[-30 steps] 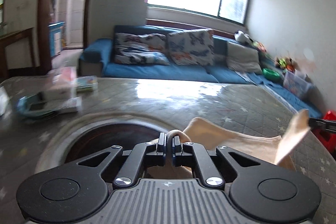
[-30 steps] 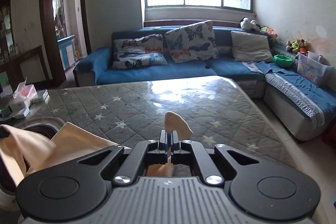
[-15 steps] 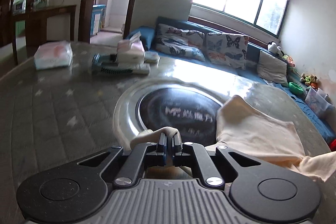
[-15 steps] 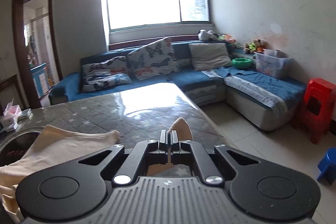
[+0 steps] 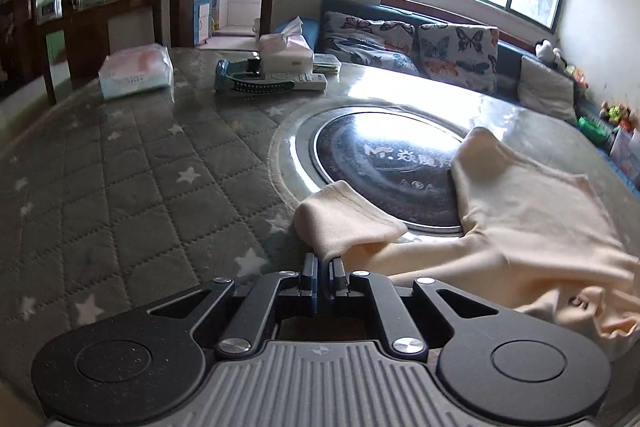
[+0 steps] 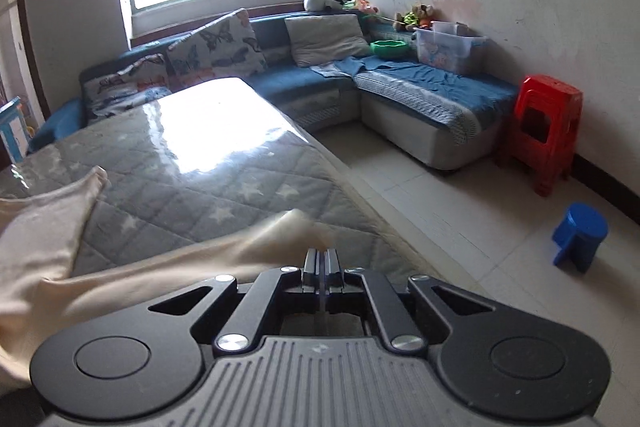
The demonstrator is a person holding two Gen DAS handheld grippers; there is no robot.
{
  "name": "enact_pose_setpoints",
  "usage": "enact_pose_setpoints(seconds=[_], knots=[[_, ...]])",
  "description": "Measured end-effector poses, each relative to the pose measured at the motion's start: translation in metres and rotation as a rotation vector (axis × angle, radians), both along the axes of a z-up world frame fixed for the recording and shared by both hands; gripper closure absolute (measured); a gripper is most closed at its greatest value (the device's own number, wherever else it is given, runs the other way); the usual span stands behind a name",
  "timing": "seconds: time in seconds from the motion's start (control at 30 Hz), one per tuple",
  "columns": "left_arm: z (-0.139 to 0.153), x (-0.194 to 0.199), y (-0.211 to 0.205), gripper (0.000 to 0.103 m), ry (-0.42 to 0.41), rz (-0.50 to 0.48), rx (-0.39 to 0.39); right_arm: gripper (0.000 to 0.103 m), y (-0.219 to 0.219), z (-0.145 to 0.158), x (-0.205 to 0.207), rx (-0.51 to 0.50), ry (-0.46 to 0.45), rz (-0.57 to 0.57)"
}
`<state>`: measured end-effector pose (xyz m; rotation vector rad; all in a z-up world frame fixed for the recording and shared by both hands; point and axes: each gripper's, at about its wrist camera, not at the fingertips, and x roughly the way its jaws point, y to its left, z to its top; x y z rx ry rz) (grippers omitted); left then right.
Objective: Fold clothes
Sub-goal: 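Lift the sweatshirt with both grippers and shake it open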
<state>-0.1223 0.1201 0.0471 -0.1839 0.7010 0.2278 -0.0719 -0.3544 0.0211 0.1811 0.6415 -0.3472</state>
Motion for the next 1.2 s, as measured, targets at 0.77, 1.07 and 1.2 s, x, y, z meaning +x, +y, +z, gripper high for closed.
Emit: enact_pose_setpoints(seconds=[0.77,1.07,1.2], knots=[[0.022,-0.027,0.036,0.081,-0.036,0.109,0.029,0.082,0.013,-0.011,0.019,-0.049,0.105,0.138],[0.027,-0.005,-0.064,0.081,-0.092,-0.347,-0.038,0.082,0.041,0.024,0.015,-0.058,0.059,0.269],[0.023,0.005,-0.113,0.081,-0.086,-0.533,-0.038,0.082,0.086,0.040,0.019,-0.026,0.042,0.480]])
